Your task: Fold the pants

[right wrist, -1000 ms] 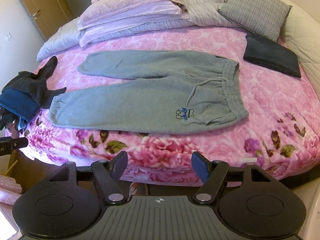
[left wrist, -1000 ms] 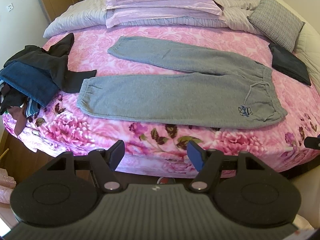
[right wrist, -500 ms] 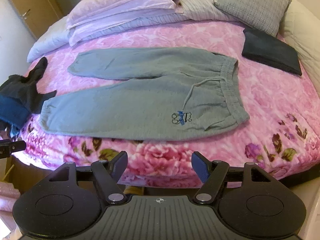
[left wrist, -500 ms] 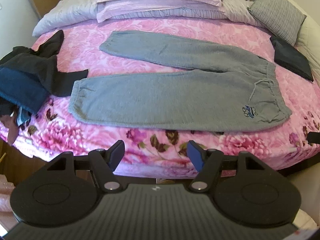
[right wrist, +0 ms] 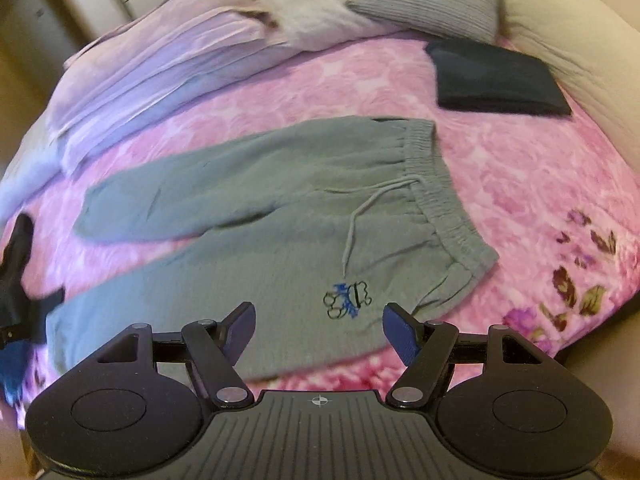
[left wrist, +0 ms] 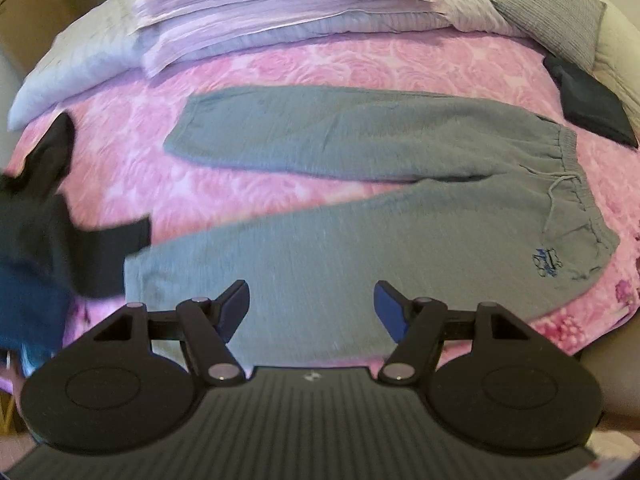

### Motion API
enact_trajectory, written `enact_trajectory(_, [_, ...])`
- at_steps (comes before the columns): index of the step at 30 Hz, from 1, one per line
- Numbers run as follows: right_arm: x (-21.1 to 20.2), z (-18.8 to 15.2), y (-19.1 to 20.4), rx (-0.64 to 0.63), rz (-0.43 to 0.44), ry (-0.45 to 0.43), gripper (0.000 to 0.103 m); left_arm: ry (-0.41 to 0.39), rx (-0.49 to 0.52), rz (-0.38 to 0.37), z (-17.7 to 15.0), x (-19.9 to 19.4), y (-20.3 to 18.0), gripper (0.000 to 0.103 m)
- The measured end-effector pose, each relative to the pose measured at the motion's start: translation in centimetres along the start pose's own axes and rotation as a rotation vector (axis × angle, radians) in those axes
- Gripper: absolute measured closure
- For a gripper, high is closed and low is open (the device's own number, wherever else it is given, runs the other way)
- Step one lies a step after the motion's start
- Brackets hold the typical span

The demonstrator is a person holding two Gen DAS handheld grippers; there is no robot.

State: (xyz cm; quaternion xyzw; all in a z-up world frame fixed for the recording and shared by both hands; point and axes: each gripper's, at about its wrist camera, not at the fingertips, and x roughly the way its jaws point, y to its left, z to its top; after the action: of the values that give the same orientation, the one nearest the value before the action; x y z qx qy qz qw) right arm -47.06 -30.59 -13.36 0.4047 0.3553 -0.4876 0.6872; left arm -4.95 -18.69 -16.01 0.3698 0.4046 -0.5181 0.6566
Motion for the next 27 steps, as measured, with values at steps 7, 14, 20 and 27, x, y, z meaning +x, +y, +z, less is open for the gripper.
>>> enact_trajectory(7, [3.6, 0.6, -1.0, 0.071, -0.054, 0.02, 0.035, 0.024, 0.054, -0.054, 4.5, 7.4, 1.9, 0.038])
enact_trajectory(14, [9.1, 4.5, -3.9, -0.045, -0.059, 0.014, 0.035, -0.037, 0.115, -0.105, 8.4, 14.3, 1.9, 0.038])
enact_trajectory(20, [16.1, 10.7, -6.1, -0.136, -0.002, -0.016, 0.035, -0.125, 0.226, -0.12, 13.5, 21.5, 0.0, 0.041])
enact_trajectory(27, [26.0, 19.3, -6.6, -0.329, 0.047, -0.059, 0.036, -0.253, 0.428, -0.143, 21.8, 29.9, -2.2, 0.046])
